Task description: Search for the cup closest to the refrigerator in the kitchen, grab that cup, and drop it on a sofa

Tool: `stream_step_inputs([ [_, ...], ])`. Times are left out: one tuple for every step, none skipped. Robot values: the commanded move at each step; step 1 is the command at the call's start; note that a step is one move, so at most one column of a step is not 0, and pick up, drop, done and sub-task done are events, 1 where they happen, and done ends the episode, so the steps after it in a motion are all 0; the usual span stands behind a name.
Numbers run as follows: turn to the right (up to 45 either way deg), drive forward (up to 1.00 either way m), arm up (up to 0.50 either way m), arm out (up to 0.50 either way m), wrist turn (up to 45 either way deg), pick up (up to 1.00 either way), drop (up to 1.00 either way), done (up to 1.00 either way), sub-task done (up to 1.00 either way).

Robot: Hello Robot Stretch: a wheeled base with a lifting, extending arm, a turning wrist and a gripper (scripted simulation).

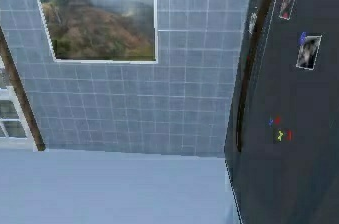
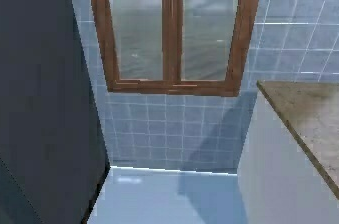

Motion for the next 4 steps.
stream_step_inputs([
  [-45.0,0.00,0.00,0.00,0.0,0.00,0.00,0.00,0.00],
  [-45.0,0.00,0.00,0.00,0.0,0.00,0.00,0.00,0.00],
  [-27.0,0.00,0.00,0.00,0.0,0.00,0.00,0.00,0.00],
  [-3.0,0.00,0.00,0.00,0.0,0.00,0.00,0.00,0.00],
])
